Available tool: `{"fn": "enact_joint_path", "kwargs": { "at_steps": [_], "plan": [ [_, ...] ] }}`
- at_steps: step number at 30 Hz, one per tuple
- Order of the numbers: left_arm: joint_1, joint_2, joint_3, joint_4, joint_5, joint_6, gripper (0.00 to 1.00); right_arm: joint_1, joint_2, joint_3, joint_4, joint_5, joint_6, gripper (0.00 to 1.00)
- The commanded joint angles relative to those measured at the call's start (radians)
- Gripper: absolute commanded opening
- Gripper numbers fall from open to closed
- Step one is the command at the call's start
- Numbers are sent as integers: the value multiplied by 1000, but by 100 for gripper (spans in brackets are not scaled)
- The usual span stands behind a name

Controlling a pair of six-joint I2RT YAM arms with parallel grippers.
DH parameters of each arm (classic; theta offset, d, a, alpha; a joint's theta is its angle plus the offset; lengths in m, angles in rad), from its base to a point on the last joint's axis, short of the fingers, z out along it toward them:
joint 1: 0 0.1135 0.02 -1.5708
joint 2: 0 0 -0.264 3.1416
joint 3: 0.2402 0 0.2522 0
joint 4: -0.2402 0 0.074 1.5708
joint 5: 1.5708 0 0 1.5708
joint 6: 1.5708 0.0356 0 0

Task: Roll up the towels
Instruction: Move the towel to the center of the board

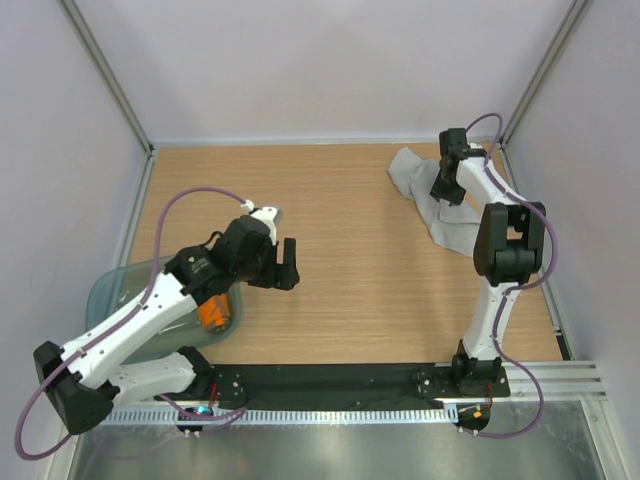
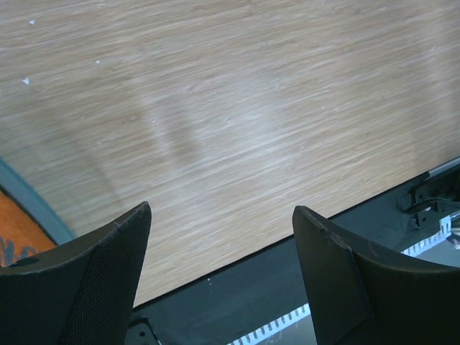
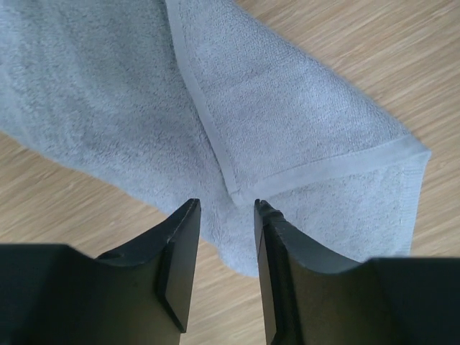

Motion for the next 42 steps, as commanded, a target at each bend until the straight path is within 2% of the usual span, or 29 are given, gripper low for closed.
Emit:
{"fn": "enact_joint_path", "kwargs": {
  "at_steps": [1, 10, 27, 35, 38, 42],
  "plan": [
    [7, 37, -6, 68, 63, 69, 80, -11, 49, 108, -56, 55, -14, 41],
    [121, 39, -49, 136, 217, 109, 81, -11, 128, 116, -54, 65, -12, 36],
    [176, 22, -91, 134, 254, 123, 80, -11, 180, 31, -4, 23, 0, 35],
    [181, 10, -92, 133, 257, 116, 80, -11, 125, -15, 1, 20, -6, 7],
    [182, 5, -95, 131, 260, 106, 80, -8, 61, -42, -11, 37, -5, 2],
    [181, 11, -104, 137, 269, 73, 80, 17, -31, -58, -57, 81, -16, 1]
  ]
}}
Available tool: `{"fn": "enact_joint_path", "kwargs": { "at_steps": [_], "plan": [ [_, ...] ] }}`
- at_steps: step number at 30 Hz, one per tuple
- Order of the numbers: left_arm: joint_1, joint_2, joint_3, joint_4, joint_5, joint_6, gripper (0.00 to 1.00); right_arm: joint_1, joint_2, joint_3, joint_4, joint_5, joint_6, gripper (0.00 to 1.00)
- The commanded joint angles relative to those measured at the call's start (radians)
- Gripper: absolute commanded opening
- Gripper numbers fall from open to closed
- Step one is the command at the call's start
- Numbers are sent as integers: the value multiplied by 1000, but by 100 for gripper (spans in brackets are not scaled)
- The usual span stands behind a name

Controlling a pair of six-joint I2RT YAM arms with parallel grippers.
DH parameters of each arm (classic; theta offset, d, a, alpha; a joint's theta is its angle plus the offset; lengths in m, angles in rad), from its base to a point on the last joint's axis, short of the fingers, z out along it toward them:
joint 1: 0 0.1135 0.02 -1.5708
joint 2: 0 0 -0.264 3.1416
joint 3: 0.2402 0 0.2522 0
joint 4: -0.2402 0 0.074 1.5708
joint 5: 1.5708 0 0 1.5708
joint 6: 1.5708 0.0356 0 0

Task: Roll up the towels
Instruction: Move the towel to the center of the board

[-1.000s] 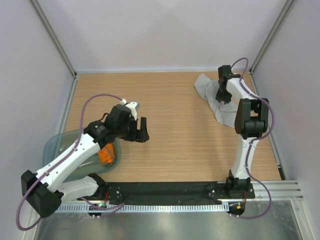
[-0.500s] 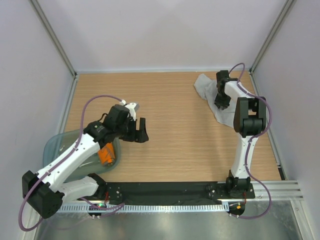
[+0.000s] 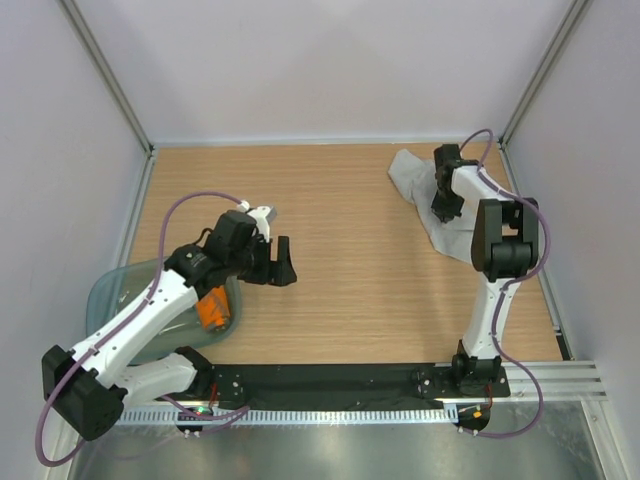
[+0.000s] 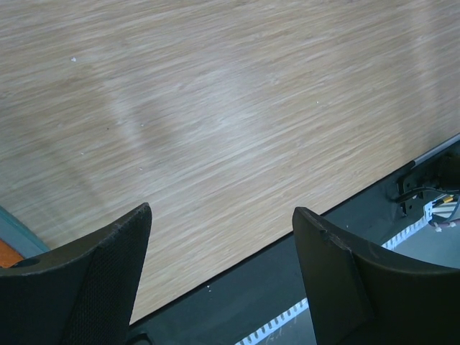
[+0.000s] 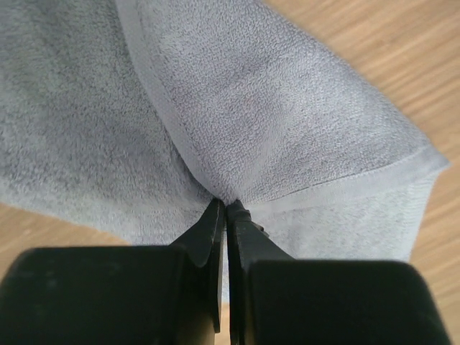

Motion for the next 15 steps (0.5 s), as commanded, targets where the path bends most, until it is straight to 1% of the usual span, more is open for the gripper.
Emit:
{"fn": "enact_joint_path", "kwargs": {
  "at_steps": [1, 5, 8, 9, 11, 12, 13, 14, 15],
  "plan": [
    [8, -14, -9, 27, 35, -26, 80, 21, -143, -10, -59, 46, -13, 1],
    [8, -35, -12, 34, 34, -69, 79, 76, -237, -32, -90, 37, -16, 1],
    [8, -62, -19, 39, 23, -107, 80, 162, -301, -44, -124, 20, -12, 1],
    [8, -66, -22, 39, 20, -121, 80, 226, -323, -55, -132, 8, -9, 1],
    [8, -80, -19, 35, 8, -126, 80, 306, -388, -78, -139, -23, 13, 1],
    [8, -83, -7, 18, -10, -124, 80, 388, -413, -113, -142, -31, 23, 1],
    [8, -86, 2, 9, -20, -121, 80, 441, -439, -134, -144, -44, 36, 1],
    [8, -86, 22, -4, -35, -117, 80, 487, -503, -160, -141, -55, 60, 1],
    [10, -83, 33, -28, -62, -112, 80, 531, -534, -217, -138, -60, 83, 1]
  ]
}}
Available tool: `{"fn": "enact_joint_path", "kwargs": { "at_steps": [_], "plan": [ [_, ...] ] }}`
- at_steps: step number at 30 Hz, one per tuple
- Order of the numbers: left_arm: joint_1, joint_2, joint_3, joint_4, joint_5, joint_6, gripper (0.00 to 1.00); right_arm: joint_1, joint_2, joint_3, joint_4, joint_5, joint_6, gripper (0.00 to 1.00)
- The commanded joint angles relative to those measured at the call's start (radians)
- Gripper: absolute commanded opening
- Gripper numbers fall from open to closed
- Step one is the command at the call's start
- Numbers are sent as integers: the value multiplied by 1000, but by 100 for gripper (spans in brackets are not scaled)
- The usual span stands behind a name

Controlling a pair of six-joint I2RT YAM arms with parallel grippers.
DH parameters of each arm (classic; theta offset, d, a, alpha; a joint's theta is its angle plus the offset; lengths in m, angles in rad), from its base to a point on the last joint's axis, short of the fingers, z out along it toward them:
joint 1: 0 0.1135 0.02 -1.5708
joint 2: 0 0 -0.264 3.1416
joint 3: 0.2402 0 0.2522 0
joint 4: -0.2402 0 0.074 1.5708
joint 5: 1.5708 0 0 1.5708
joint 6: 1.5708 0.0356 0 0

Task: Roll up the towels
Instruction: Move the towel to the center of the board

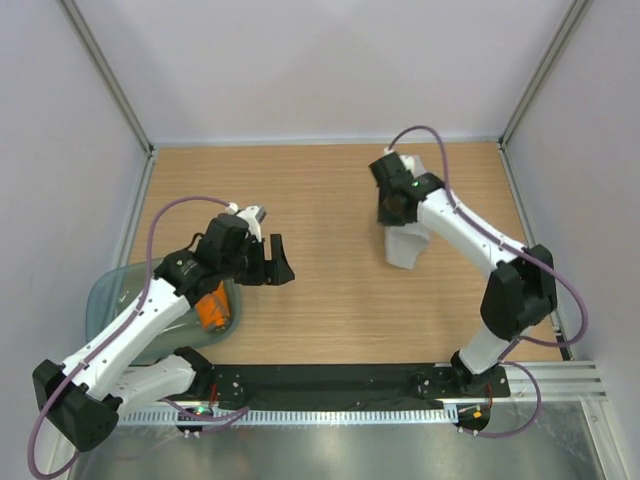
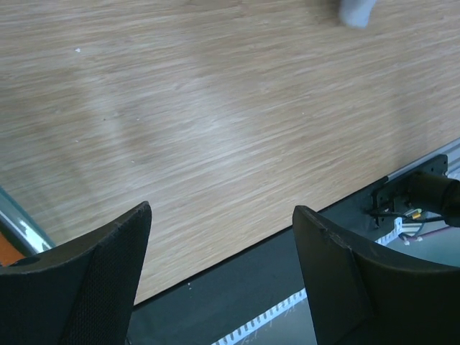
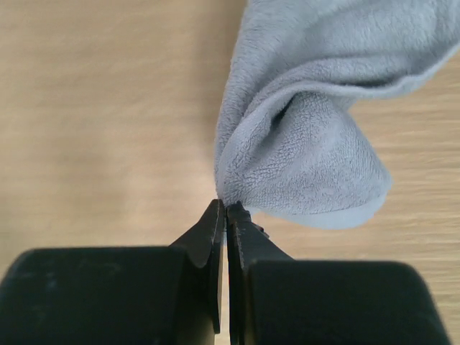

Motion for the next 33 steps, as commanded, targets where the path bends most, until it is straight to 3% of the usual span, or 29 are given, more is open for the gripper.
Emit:
{"fn": "enact_joint_path", "kwargs": {
  "at_steps": [1, 8, 14, 19, 23, 27, 33],
  "plan": [
    [8, -10, 61, -33, -69, -4, 80, 222, -162, -117, -47, -53, 81, 1],
    [32, 92, 176, -61, -106, 8, 82, 635, -442, -422, -90, -85, 351, 1],
    [48, 246, 222, -17, -82, 11, 81, 859, -584, -489, -201, -58, 539, 1],
    [43, 485, 257, 37, 36, 1, 74, 872, -614, -486, -277, -22, 556, 1],
    [40, 619, 308, 40, -25, -4, 70, 872, -583, -476, -280, -10, 539, 1],
    [43, 668, 341, 0, -192, -9, 69, 872, -546, -472, -263, -12, 528, 1],
    [51, 757, 360, 29, -203, 7, 65, 872, -534, -501, -205, -31, 514, 1]
  ]
}}
